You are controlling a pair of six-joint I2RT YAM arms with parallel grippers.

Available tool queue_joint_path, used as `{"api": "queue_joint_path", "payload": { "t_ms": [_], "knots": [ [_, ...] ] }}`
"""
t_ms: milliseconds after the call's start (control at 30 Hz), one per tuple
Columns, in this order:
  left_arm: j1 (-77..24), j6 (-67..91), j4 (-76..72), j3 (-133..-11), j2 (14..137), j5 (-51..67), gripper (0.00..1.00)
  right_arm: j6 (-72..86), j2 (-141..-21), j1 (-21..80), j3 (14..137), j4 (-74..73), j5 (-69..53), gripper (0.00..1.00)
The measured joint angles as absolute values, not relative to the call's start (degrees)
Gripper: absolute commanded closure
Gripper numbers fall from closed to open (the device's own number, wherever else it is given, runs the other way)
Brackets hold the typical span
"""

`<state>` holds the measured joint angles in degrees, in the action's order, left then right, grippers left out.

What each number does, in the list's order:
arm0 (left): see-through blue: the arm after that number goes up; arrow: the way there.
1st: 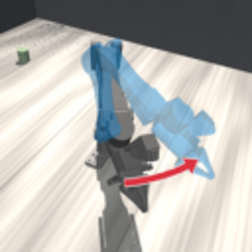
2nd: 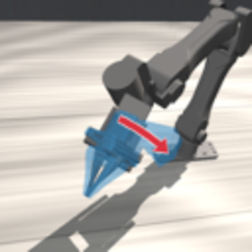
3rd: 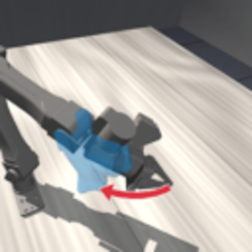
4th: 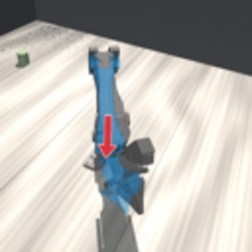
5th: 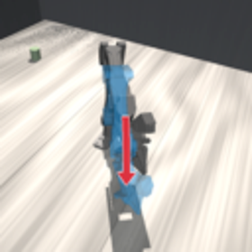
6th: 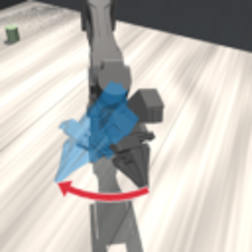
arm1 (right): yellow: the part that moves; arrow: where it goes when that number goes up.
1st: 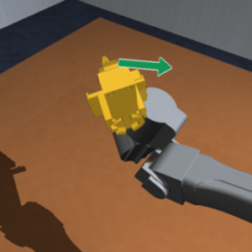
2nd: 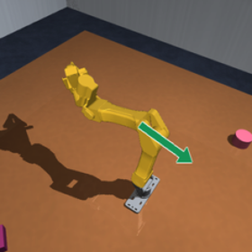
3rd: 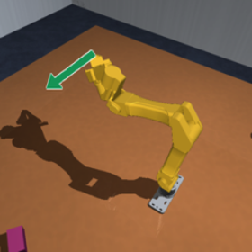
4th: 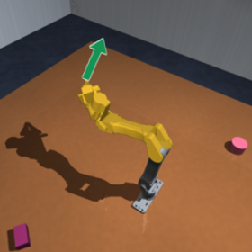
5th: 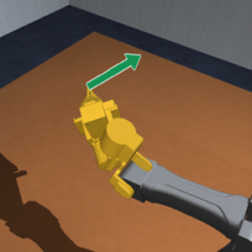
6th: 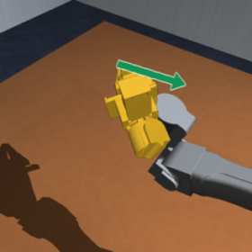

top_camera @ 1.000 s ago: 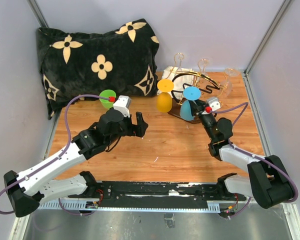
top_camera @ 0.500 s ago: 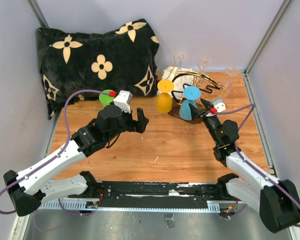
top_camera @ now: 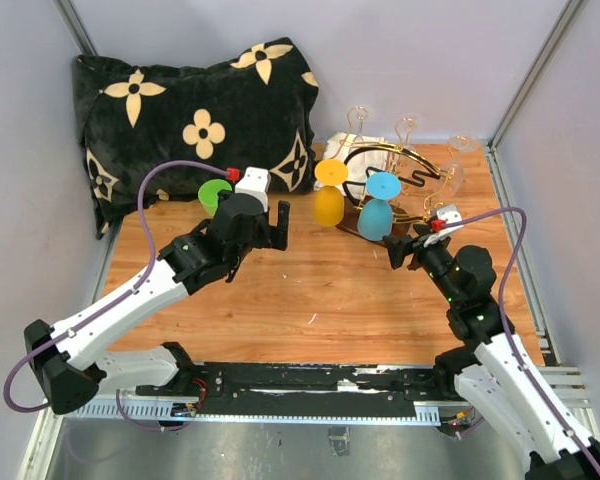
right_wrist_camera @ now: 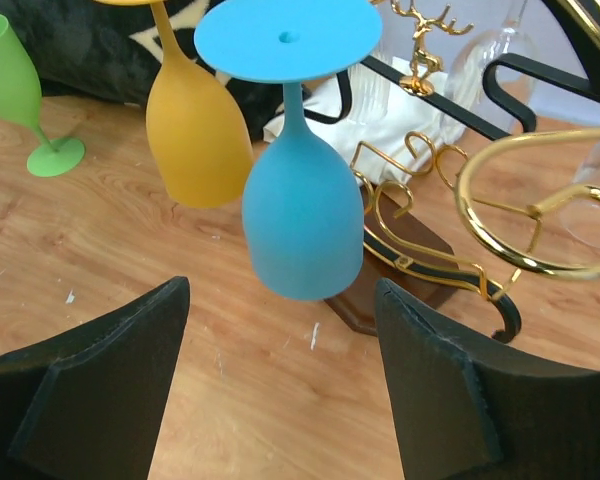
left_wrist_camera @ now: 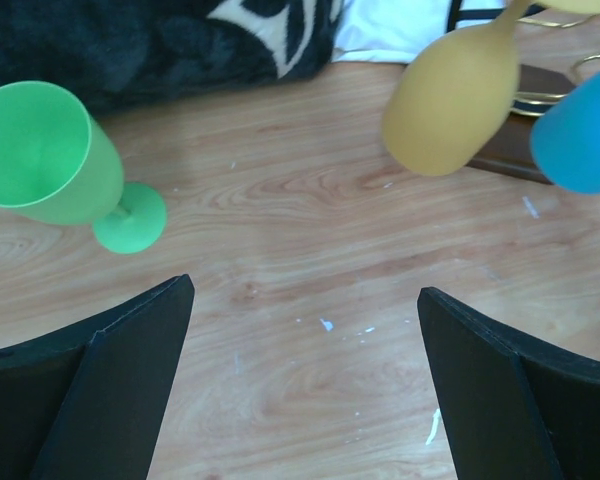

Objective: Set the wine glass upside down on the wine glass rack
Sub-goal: Turn the wine glass upside down at the wine rack.

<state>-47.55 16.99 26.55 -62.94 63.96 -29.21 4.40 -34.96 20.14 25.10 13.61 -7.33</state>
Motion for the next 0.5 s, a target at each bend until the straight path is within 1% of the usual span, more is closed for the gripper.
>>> {"api": "queue_joint_path", "payload": {
  "t_ms": [167,300,500],
  "knots": [
    [-45.74,16.95,28.8,-63.09,65.3,-30.68,0.0,4.8,-29.63,20.14,34.04,-6.37,-3.57,0.23],
    [-43.35,16.95,30.3,-63.51,65.08,-31.14,0.0,4.75,-24.01,20.14,37.52,-16.05,2.11,0.22],
    [-29.74,16.78,33.32,-64.55,64.66,-29.23,0.0,4.19,-15.14,20.14,41.58,-23.92,13.15,0.21]
  ]
}}
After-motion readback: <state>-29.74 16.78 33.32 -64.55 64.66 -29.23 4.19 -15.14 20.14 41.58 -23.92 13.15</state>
